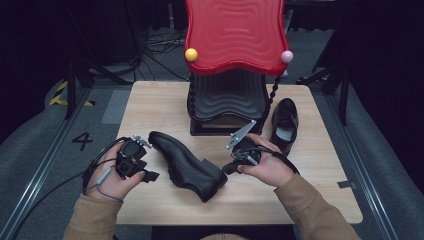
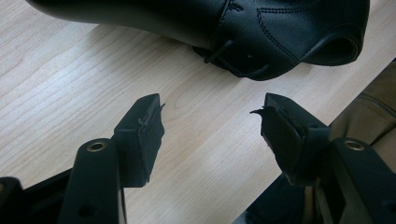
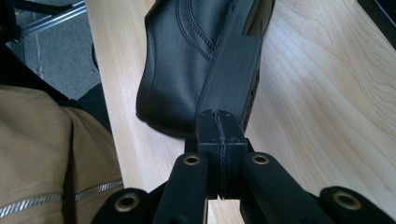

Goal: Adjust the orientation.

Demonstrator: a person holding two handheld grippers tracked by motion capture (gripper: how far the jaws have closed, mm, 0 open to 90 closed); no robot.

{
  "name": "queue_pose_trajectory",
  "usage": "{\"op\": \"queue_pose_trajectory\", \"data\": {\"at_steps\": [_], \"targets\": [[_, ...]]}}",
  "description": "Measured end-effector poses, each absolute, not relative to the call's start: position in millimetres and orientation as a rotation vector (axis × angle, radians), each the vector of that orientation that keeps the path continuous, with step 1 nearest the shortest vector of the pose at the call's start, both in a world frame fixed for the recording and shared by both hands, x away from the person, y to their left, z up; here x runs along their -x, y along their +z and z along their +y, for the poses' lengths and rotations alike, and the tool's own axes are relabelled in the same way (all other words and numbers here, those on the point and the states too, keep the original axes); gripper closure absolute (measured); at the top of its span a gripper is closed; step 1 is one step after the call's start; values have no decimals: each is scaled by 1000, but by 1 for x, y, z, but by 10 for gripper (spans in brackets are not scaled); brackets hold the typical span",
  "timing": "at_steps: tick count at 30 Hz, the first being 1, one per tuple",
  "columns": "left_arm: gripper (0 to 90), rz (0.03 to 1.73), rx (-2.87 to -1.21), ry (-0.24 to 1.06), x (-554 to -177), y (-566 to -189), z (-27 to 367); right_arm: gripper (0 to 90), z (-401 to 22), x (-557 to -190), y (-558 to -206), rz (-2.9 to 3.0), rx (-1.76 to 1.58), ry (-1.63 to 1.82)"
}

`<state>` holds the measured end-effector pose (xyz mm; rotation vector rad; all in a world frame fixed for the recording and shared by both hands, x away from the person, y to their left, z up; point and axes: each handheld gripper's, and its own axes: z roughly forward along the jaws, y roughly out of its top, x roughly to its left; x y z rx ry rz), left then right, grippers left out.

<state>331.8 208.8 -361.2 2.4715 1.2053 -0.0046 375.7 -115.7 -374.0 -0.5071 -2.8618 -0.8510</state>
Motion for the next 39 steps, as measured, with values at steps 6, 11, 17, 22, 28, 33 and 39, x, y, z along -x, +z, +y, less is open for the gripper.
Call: {"op": "queue_pose_trajectory", "data": {"at_steps": [6,11,17,22,28,33,39], "targets": [[378,1186,-2475,15,-331,-360,207,900,-100,-378,-382,-2878,487,-823],[364,1179,-2450,38,-331,-359,208,900,-92,-378,-391,-2891,475,-789],[354,1188,-2451,57,-331,-359,208,900,-92,-380,-394,-2889,487,-790],[354,1182,-2459,55,-331,-359,207,900,-95,-382,-393,-2914,493,-784],[347,1188,-2460,54,-331,-360,208,900,-105,-392,-391,-2989,571,-787],[347,1187,-2460,54,-332,-361,208,900,-113,-410,-405,-3149,636,-679],[344,1195,-2461,48,-333,-362,209,900,-125,-430,-420,-3065,732,-744]]}}
